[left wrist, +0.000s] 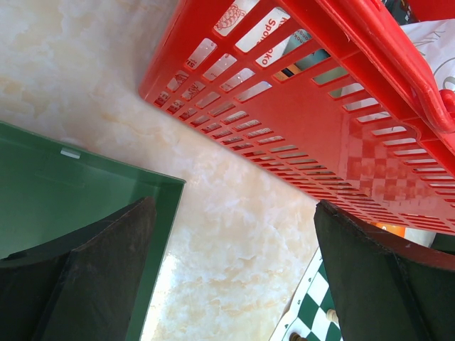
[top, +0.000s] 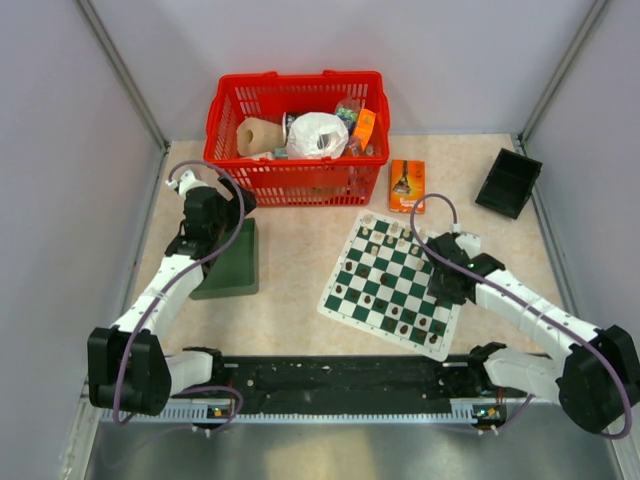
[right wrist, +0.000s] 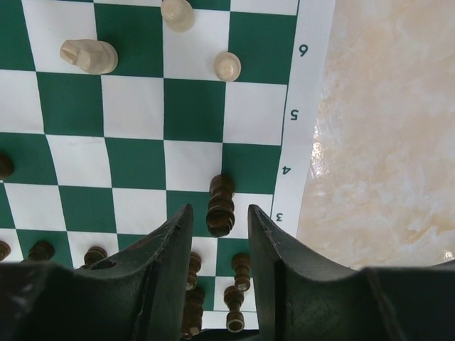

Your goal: Set up the chess pieces on the board

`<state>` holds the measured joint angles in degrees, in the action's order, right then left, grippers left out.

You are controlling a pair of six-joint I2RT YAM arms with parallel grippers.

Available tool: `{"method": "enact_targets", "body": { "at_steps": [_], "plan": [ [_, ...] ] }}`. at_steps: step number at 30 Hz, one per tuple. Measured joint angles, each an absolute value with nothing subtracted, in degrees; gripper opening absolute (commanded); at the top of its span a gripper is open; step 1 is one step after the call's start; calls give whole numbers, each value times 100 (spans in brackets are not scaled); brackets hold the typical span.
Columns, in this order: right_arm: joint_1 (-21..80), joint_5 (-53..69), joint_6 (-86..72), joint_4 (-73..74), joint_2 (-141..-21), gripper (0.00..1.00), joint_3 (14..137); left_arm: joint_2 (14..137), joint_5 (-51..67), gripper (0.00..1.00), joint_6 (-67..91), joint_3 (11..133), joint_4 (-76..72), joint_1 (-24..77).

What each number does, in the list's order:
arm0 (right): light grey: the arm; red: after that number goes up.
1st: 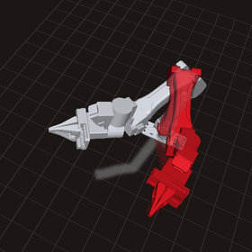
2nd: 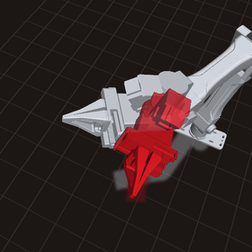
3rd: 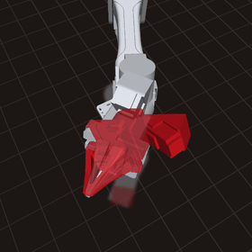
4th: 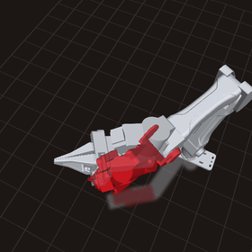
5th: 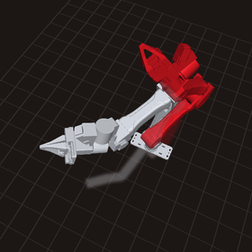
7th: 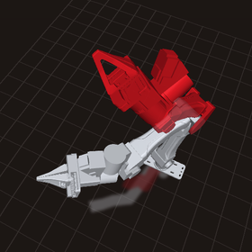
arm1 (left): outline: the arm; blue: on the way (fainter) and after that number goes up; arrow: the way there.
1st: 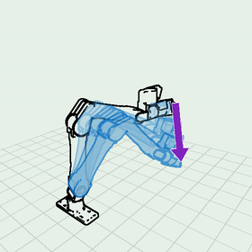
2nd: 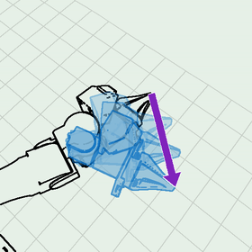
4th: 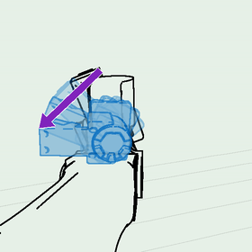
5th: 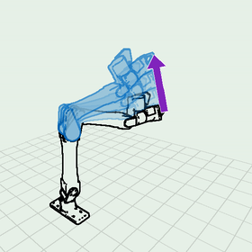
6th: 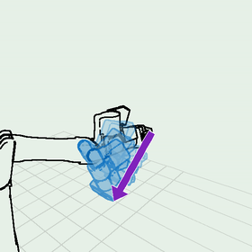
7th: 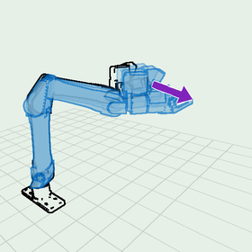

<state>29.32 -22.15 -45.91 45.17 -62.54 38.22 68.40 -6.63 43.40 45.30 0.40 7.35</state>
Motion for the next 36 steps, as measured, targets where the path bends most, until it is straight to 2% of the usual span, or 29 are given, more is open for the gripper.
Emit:
{"method": "enact_targets", "body": {
  "at_steps": [18, 36],
  "plan": [
    [2869, -2014, -4355, 4372, -6521, 28, 3822, 6840, -663, 99, 4340, 4530, 40, 735],
    [2869, -1935, -4278, 4370, -6536, 8, 3826, 6840, -666, 99, 4338, 4530, 40, 735]
  ]
}}
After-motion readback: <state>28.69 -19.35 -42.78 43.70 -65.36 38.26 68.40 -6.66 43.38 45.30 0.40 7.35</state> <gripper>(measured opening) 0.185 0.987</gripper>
